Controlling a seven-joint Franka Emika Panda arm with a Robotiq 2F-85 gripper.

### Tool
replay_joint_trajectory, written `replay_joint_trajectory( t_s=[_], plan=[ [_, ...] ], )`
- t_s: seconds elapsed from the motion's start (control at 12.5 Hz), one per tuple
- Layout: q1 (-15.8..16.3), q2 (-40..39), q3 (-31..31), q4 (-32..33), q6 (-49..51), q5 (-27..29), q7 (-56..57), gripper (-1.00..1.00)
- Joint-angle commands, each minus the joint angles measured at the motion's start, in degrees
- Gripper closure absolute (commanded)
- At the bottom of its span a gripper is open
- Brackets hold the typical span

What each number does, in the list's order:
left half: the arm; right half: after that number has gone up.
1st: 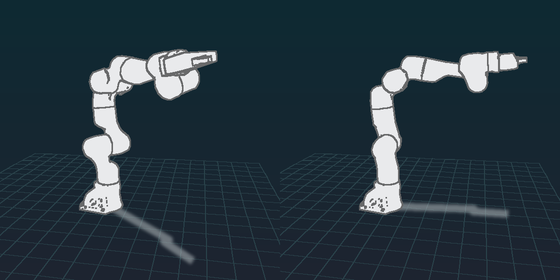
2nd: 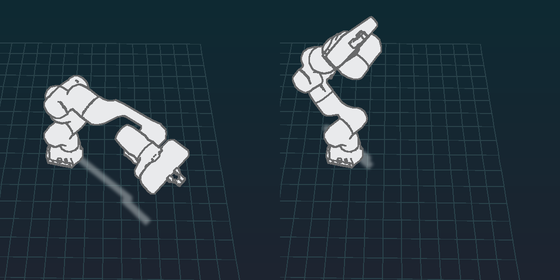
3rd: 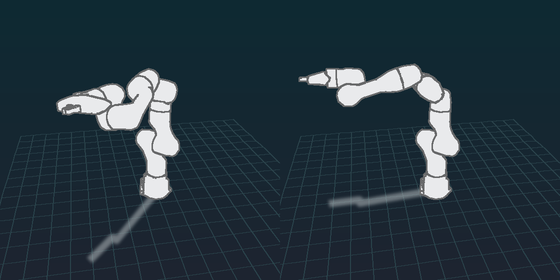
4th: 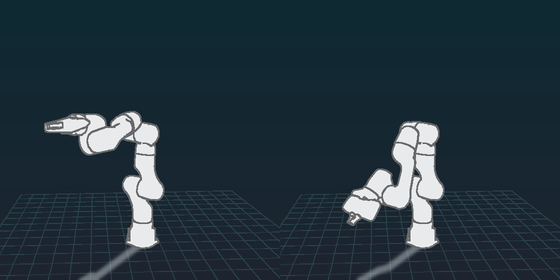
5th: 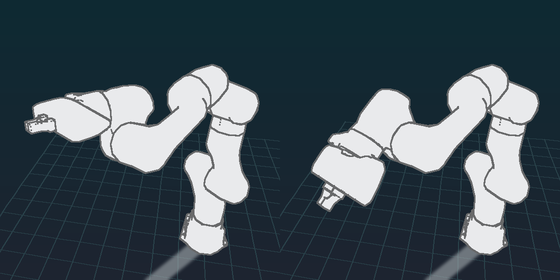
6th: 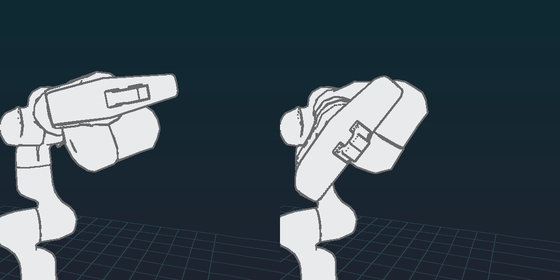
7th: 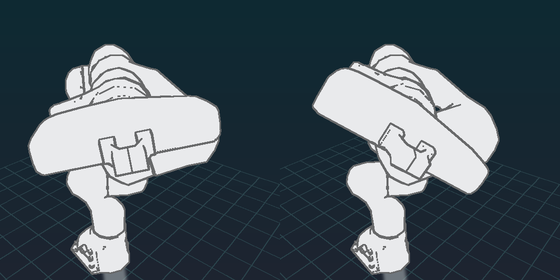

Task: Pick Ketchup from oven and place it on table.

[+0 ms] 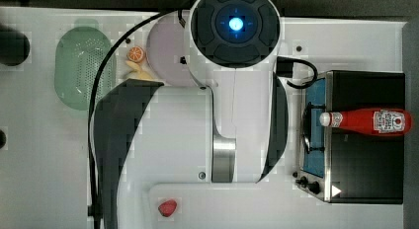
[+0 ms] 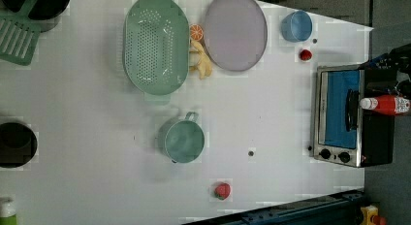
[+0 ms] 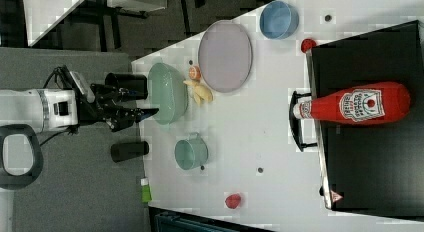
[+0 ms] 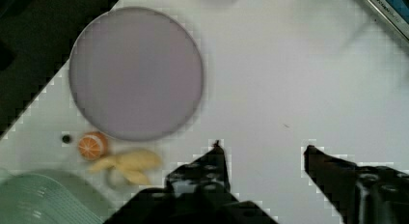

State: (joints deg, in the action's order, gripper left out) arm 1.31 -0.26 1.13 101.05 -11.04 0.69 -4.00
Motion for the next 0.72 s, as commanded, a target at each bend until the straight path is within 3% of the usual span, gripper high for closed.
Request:
replay_joint_trajectory(
  t_s=[0.08, 0.24, 0.72],
  plan=[
    [-0.5, 22.8, 2.3, 10.5, 13.6, -0.6, -4.1, -0.58],
    [-0.6, 22.7, 2.5, 10.5, 13.2, -0.7, -4.1, -0.98],
    [-3.2, 19.1, 10.4, 10.4, 6.9, -1.2, -4.1, -1.0]
  ],
)
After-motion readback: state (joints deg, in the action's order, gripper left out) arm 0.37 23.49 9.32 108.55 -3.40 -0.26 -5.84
